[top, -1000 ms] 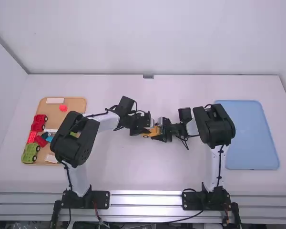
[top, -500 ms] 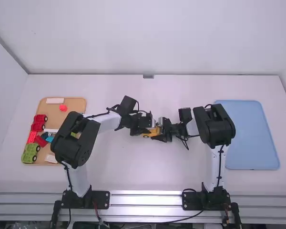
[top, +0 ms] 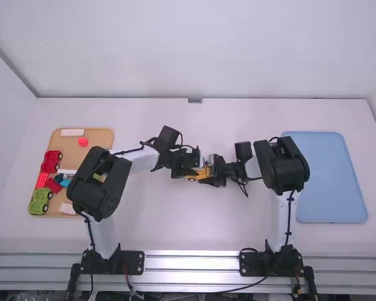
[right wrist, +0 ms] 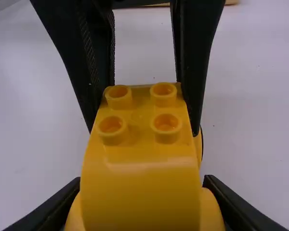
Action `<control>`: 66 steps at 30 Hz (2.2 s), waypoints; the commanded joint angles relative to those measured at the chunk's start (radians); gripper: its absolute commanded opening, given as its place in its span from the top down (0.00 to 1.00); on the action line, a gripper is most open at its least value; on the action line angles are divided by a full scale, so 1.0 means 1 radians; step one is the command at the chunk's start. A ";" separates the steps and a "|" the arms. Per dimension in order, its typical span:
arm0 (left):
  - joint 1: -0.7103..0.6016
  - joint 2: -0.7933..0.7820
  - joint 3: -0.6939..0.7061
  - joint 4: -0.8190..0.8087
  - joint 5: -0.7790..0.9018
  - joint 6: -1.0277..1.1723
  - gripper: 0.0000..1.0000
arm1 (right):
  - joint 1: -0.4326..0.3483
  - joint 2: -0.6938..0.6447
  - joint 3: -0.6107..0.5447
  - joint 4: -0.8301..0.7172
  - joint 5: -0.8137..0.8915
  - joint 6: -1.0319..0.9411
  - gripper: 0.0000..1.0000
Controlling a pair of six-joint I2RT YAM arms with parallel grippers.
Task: Assemble lego blocks to make yellow taxi
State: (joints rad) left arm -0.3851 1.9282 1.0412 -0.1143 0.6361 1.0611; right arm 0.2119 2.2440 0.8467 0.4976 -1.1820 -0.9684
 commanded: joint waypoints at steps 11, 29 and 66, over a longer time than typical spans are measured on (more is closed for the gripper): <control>0.065 0.041 -0.019 -0.039 0.060 0.088 0.60 | 0.011 0.013 0.000 -0.010 0.023 0.030 0.51; 0.339 -0.242 -0.020 -0.205 0.252 0.089 0.01 | -0.052 -0.150 0.005 -0.202 0.185 0.024 0.49; 0.444 -0.294 -0.282 0.505 -0.604 -1.043 0.01 | -0.861 -0.373 0.006 -0.216 0.825 0.606 0.39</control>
State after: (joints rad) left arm 0.0650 1.6428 0.7635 0.3908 0.1280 0.1364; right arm -0.6449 1.8484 0.8486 0.2722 -0.3561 -0.4152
